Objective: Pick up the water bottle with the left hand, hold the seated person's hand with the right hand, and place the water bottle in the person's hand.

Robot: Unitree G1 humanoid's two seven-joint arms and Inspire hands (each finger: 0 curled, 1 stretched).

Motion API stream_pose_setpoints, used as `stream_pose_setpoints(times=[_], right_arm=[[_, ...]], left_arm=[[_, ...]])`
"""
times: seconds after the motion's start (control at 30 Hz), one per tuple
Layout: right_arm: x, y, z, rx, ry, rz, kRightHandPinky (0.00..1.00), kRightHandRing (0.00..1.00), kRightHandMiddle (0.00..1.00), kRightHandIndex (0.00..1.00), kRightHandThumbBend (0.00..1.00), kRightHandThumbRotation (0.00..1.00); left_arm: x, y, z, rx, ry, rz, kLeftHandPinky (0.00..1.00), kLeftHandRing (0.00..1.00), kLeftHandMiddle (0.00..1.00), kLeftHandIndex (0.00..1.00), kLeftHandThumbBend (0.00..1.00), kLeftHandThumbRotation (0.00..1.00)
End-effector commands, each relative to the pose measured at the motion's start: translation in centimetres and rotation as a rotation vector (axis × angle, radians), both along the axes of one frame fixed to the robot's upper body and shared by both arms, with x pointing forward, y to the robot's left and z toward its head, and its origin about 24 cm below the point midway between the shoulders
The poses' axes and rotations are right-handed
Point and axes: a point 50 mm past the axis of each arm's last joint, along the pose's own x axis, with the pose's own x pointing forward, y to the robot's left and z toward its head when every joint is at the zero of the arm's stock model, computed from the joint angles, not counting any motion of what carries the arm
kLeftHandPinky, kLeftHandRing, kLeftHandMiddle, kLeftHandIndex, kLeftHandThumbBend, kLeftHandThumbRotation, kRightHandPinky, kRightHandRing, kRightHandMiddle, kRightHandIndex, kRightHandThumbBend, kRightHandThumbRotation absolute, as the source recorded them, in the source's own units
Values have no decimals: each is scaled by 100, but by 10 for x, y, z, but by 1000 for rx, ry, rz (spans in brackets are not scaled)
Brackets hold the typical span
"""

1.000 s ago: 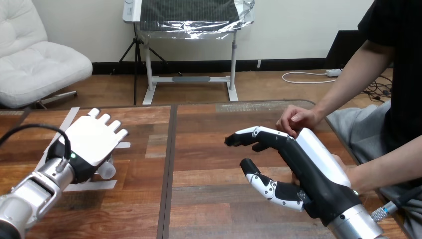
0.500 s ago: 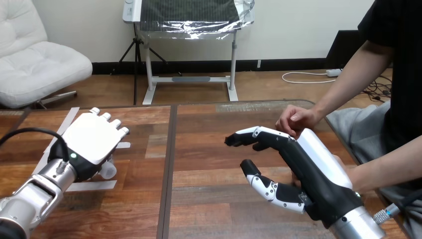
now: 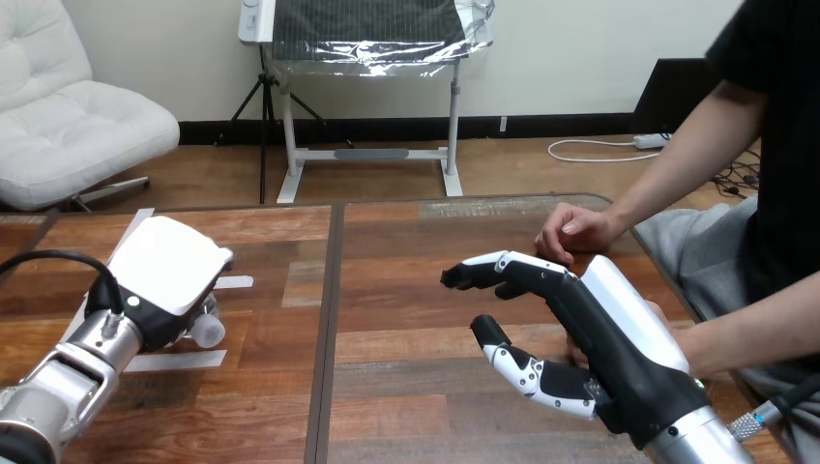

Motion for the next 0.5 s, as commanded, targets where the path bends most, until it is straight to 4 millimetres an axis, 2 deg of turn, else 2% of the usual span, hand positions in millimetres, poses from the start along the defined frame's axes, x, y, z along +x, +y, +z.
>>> stream_pose_setpoints(times=[0.0, 0.2, 0.4, 0.47], right_arm=[[2, -7, 18, -19, -74, -12, 74, 78, 75, 72, 22, 0], [0, -10, 19, -29, -69, -21, 75, 79, 76, 73, 23, 0], [-2, -12, 20, -35, -64, -30, 76, 80, 76, 73, 23, 0], [-2, -13, 20, -34, -62, -31, 76, 80, 76, 73, 24, 0]], left_arm=[[19, -9, 19, -28, -72, 2, 61, 63, 67, 66, 73, 0], [18, -10, 16, -45, -74, 19, 56, 57, 62, 61, 77, 0], [15, -9, 12, -59, -83, 25, 47, 47, 50, 52, 77, 0], [15, -9, 11, -55, -84, 29, 41, 42, 44, 47, 76, 0]])
